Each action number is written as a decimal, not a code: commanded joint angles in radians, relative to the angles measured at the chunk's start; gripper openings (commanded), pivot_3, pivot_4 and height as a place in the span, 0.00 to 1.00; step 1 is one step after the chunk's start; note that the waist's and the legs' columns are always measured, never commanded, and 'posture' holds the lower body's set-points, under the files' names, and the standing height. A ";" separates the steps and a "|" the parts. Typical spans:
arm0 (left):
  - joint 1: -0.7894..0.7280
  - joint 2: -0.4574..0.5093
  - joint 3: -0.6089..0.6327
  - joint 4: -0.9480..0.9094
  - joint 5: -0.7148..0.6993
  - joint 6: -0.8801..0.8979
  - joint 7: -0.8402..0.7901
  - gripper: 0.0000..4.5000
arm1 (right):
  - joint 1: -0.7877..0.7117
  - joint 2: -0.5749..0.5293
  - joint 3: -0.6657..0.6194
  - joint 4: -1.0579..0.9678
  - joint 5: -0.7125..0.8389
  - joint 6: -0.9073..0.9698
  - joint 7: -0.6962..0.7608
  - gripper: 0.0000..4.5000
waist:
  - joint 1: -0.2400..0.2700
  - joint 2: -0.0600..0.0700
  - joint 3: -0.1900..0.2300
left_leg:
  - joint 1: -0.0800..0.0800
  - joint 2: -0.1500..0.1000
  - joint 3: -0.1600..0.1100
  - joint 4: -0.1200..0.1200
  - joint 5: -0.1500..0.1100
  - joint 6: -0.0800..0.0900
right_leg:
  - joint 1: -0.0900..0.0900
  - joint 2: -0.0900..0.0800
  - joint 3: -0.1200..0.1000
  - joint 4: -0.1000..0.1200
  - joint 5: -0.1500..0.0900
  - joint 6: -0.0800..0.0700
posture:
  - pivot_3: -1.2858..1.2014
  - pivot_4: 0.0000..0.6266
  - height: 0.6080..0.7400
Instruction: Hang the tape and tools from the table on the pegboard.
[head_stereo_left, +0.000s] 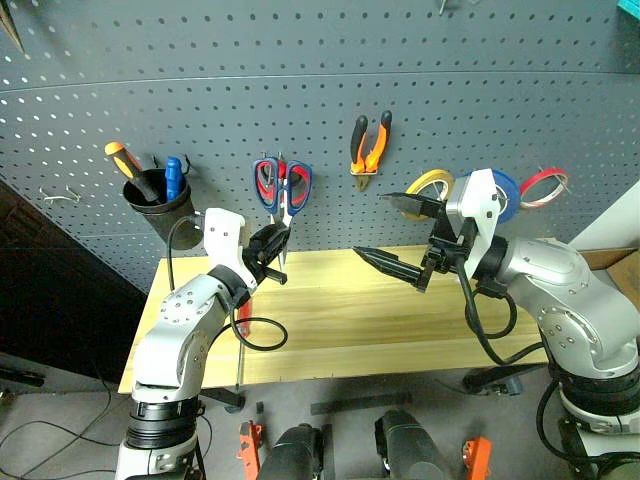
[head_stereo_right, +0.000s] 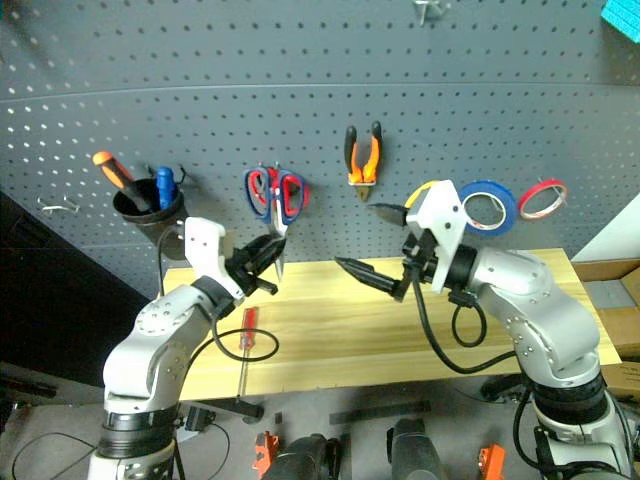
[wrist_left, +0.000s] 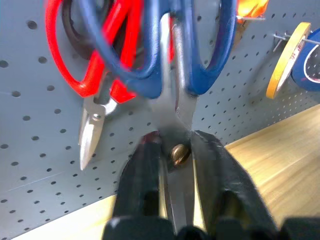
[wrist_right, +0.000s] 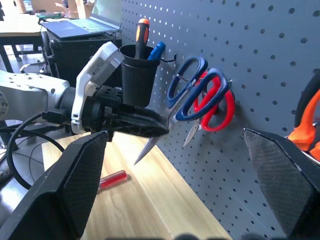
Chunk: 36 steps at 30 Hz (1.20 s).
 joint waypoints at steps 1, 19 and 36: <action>0.008 0.014 -0.007 -0.044 0.002 -0.001 0.005 0.55 | 0.007 -0.011 0.000 -0.046 0.004 -0.011 -0.003 1.00 | 0.000 0.000 0.000 | 0.000 0.000 0.000 0.000 0.000 0.000 | 0.000 0.000 0.000 0.000 0.000 0.000 | 0.42 0.30 1.00; 0.197 0.140 -0.040 0.196 0.240 0.269 0.158 0.94 | 0.093 0.153 0.177 -0.082 -0.036 0.396 -0.313 1.00 | 0.003 0.000 0.003 | 0.000 0.000 0.000 -0.001 0.000 0.000 | -0.002 0.000 0.000 0.001 0.001 -0.001 | 0.43 0.36 1.00; -0.032 0.010 -0.032 0.571 0.258 0.256 0.223 0.90 | 0.022 0.138 0.245 -0.073 -0.011 0.470 -0.240 1.00 | 0.001 -0.002 0.005 | 0.000 0.001 0.000 -0.001 -0.001 0.000 | -0.001 0.000 -0.001 0.000 0.001 -0.001 | 0.42 0.37 1.00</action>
